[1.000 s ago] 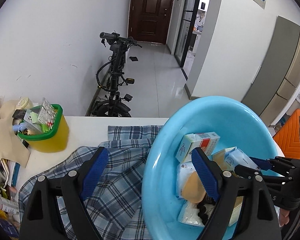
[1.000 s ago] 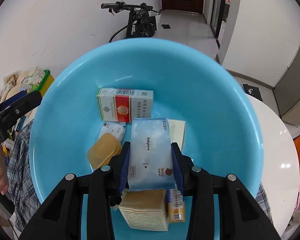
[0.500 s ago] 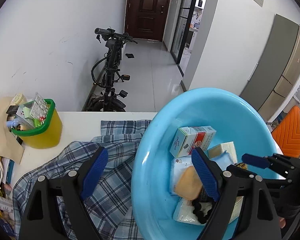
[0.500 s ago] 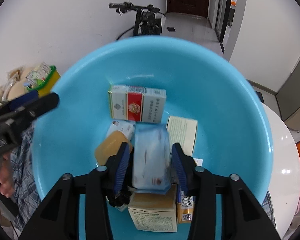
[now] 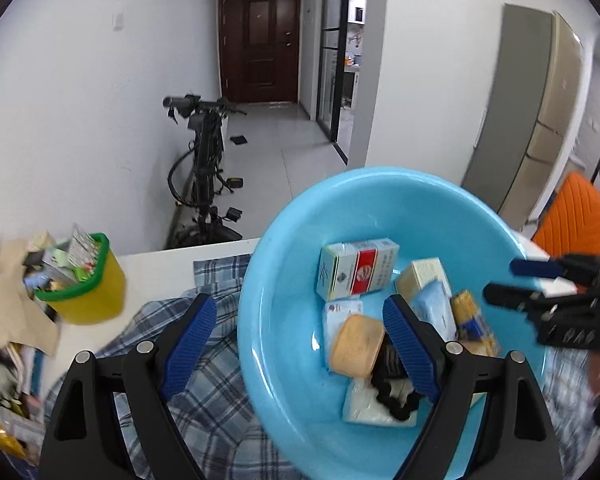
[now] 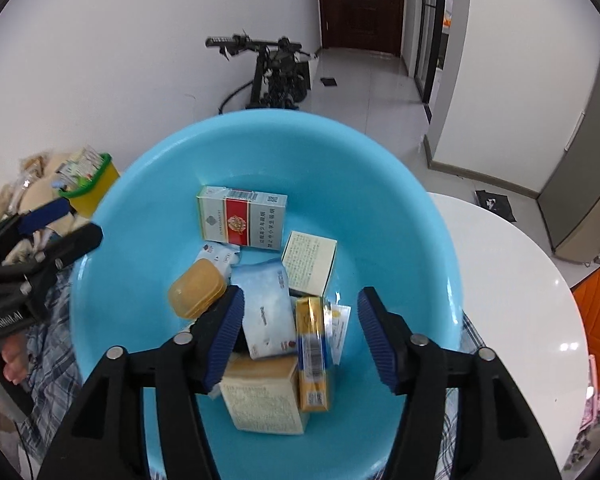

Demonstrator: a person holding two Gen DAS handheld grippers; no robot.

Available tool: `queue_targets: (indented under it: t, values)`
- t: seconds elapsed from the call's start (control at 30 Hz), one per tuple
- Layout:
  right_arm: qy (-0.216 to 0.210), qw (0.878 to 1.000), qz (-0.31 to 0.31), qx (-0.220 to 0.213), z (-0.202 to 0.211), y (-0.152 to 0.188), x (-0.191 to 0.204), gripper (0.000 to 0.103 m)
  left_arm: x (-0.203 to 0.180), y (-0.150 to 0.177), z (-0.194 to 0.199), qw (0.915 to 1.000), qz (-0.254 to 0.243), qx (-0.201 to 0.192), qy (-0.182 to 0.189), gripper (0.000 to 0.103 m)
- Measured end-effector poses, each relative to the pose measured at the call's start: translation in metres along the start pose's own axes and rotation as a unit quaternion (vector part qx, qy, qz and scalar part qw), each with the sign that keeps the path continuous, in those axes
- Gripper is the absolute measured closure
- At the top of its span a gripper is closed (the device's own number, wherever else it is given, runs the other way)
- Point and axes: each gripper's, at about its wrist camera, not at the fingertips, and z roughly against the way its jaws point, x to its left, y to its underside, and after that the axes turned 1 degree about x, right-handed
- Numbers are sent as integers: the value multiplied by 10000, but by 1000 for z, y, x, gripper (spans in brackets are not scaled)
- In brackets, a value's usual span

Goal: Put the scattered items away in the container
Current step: 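Open the left gripper while the right gripper opens, releasing both items into the basin, then raise both open grippers out of the basin and pull back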

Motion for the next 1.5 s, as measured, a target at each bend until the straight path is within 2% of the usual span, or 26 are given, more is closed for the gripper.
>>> queue_targets:
  t: [0.13, 0.2, 0.37, 0.5, 0.53, 0.6, 0.63, 0.67, 0.7, 0.77, 0.8, 0.87, 0.9, 0.97, 1.03, 1.1, 1.17, 1.27, 1.4, 1.5]
  values:
    - [-252, 9991, -190, -267, 20, 21, -4, 22, -5, 18, 12, 10000, -23, 25, 46, 16]
    - [-388, 9981, -179, -448, 32, 32, -3, 17, -9, 29, 16, 9997, -8, 114, 221, 16]
    - [-587, 9956, 77, -728, 59, 49, 7, 15, -22, 44, 29, 9999, 27, 105, 130, 16]
    - [-749, 9916, 306, -1009, 81, 65, 17, 15, -22, 47, 45, 9986, 323, -145, 387, 16]
    - [-742, 9903, 315, -1128, 86, 68, 18, 15, -20, 48, 48, 9978, 486, -205, 403, 16]
    - [-1002, 9834, 255, -1491, 96, 77, 15, 15, -14, 49, 55, 9947, 858, -421, 382, 15]
    - [-1094, 9802, 239, -1630, 100, 81, 14, 14, -15, 49, 57, 9949, 859, -444, 285, 14]
    - [-1106, 9774, 207, -1789, 104, 85, 12, 8, -17, 49, 57, 9963, 738, -428, 134, 14]
    - [-1062, 9739, 181, -1998, 106, 88, 10, 0, -21, 48, 56, 9981, 475, -380, 17, 14]
    - [-551, 9740, 124, -2193, 103, 91, 7, 0, -29, 50, 52, 9997, -19, -220, 120, 14]
    - [-388, 9758, 217, -2139, 97, 90, 5, 0, -31, 53, 50, 9997, -123, -135, 190, 9]
    - [-433, 9818, 291, -1824, 83, 87, 0, 0, -31, 58, 49, 9998, 22, -174, 94, 2]
    - [-449, 9845, 166, -1689, 76, 87, -4, 0, -30, 60, 52, 9995, 125, -294, -41, 2]
    - [-470, 9853, -149, -1633, 68, 90, -13, 0, -32, 63, 59, 9975, 138, -641, -256, 2]
    - [-251, 9852, -168, -1687, 65, 93, -15, 0, -34, 66, 67, 9945, 181, -928, -443, 2]
    - [-137, 9836, 50, -1795, 64, 96, -10, 0, -30, 67, 74, 9930, 489, -1043, -260, 1]
    - [48, 9825, 279, -1842, 65, 100, -2, 0, -28, 67, 75, 9932, 618, -979, -145, 1]
    - [348, 9765, 534, -2059, 74, 109, 11, 0, -32, 73, 77, 9935, 555, -997, 25, 1]
    - [505, 9682, 611, -2372, 91, 120, 23, 0, -43, 82, 86, 9927, 407, -1130, -53, 1]
    - [551, 9641, 680, -2505, 102, 126, 31, 0, -47, 88, 92, 9923, 372, -1178, 57, 1]
